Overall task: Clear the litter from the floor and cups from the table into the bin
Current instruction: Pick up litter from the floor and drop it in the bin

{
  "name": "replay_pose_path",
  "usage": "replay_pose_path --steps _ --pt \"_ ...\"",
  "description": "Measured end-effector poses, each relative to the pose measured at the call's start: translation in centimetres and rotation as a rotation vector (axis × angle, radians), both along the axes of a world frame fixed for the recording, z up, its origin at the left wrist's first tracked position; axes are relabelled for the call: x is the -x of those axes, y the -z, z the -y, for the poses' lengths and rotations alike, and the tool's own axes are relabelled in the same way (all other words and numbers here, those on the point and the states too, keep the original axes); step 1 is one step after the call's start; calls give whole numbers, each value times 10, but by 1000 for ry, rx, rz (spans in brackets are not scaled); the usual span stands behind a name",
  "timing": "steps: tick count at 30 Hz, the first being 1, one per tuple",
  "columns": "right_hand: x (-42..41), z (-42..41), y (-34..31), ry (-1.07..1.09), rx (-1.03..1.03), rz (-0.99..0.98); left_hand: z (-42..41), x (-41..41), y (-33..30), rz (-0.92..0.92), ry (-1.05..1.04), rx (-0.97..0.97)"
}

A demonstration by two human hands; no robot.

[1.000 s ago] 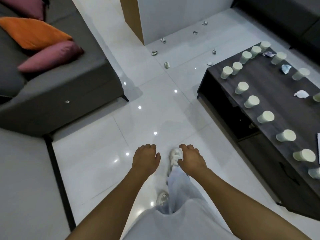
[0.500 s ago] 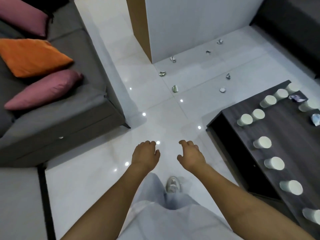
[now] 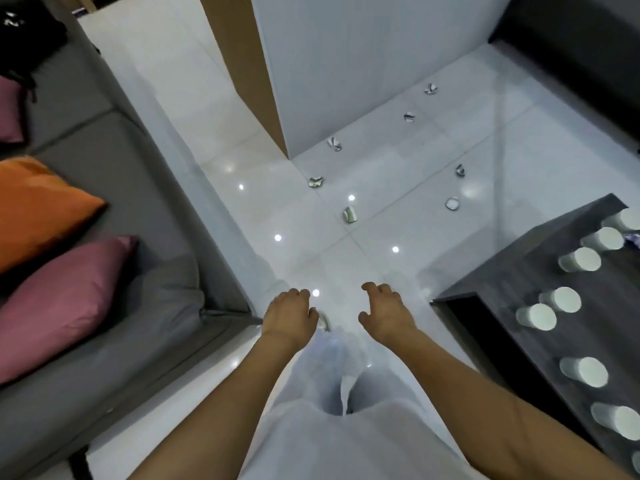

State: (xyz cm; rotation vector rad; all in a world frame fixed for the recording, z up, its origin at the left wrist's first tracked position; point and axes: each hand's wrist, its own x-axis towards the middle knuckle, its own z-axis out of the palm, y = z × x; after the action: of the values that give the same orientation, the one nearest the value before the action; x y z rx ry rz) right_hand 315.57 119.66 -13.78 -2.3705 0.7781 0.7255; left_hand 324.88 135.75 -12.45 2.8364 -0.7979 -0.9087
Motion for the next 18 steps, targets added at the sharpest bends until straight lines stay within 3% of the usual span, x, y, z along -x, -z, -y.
replay_pose_path --steps 8,18 --pt "-124 33 -1 80 -60 1 40 -148 -1 -36 51 -46" --pt "-313 134 30 149 -74 -18 149 -347 19 -66 105 -65"
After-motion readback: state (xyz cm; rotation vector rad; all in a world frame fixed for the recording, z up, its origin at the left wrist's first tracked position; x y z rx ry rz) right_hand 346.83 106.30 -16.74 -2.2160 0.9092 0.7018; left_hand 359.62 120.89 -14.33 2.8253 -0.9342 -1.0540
